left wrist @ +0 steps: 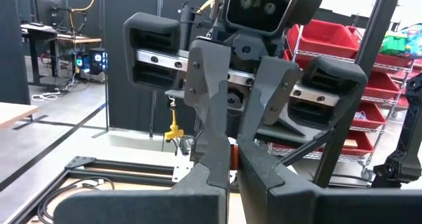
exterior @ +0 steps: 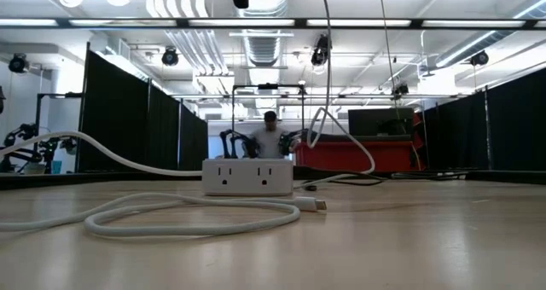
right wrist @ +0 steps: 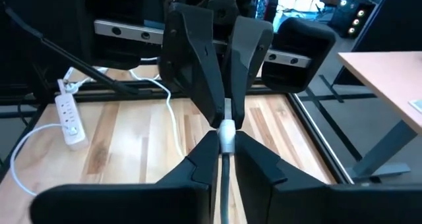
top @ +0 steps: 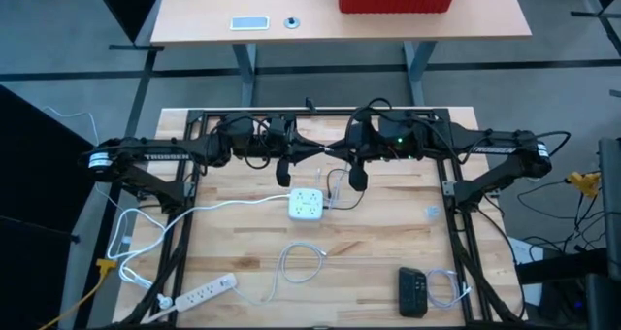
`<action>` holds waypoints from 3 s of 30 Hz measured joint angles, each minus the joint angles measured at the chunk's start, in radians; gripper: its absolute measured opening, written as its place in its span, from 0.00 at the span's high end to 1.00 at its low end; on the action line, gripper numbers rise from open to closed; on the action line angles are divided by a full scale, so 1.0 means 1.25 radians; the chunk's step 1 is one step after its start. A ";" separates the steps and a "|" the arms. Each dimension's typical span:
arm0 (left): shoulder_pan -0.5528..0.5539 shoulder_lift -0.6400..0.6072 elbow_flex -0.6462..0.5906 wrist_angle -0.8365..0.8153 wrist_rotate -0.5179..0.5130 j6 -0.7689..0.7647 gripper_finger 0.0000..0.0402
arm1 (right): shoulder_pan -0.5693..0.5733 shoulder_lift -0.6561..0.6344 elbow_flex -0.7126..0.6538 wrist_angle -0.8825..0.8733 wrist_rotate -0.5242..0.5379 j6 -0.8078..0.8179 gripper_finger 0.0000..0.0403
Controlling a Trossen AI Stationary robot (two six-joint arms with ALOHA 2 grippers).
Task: Insert USB
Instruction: Insert the blue USB cable into the top white outlet extension
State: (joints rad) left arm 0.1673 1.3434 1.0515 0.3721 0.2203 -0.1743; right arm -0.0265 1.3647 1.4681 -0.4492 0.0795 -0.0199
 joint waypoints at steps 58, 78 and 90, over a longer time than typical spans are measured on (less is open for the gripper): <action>0.001 -0.006 -0.405 -0.367 0.096 -0.061 0.75 | 0.147 0.308 -0.346 0.148 0.000 0.281 1.00; -0.001 -0.004 -0.405 -0.367 0.081 0.013 0.77 | 0.123 0.366 -0.276 0.101 0.056 0.273 1.00; -0.002 -0.003 -0.410 -0.349 0.073 0.037 0.79 | 0.121 0.381 -0.289 0.170 0.056 0.291 1.00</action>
State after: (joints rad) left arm 0.1654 1.3392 0.5396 -0.0647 0.3119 -0.1284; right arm 0.1246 1.8416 1.1066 -0.2369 0.1499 0.3434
